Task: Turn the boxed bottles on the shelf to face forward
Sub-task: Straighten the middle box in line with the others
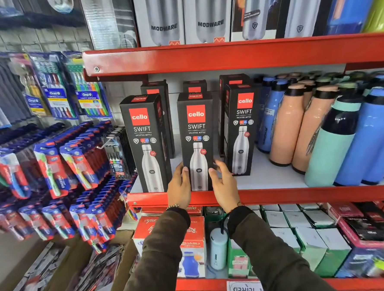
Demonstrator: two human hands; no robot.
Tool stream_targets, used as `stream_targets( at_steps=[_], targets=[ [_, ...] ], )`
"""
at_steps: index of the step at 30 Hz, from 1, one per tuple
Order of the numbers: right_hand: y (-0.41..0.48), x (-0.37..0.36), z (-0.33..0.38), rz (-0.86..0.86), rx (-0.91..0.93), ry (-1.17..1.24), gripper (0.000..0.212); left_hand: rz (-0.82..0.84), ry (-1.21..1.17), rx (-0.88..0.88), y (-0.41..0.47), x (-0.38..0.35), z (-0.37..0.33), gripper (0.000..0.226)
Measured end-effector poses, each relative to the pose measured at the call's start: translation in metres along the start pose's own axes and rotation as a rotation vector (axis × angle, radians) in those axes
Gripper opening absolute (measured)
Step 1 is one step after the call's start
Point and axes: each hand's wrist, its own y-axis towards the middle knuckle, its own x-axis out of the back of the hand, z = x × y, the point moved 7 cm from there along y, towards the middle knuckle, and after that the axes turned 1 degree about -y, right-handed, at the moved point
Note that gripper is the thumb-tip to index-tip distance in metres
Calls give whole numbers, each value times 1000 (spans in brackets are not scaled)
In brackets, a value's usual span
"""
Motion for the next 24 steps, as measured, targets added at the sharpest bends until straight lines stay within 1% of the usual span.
stream_targets(
  at_steps=[6, 13, 16, 17, 19, 21, 22, 24],
  targets=[
    [1, 5, -3, -12, -3, 5, 39, 37, -33, -17, -1, -6, -2, 41],
    [2, 7, -5, 21, 2, 28, 40, 40, -107, -38, -6, -5, -7, 41],
    [1, 13, -9, 14, 3, 69, 40, -40, -177, -53, -17, -10, -9, 42],
    [1, 17, -10, -2, 8, 80, 40, -100, -201, -57, -23, -11, -8, 42],
    [2, 31, -12, -52, 26, 91, 39, -273, -213, -93, -39, -11, -5, 39],
    [6, 47, -17, -113, 37, 86, 37, -417, -210, -173, -58, -14, -6, 33],
    [8, 56, -21, -143, 37, 81, 36, -434, -208, -227, -65, -21, -9, 30],
    [14, 74, -31, -190, 28, 69, 37, -368, -199, -317, -74, -41, -20, 24]
  ],
)
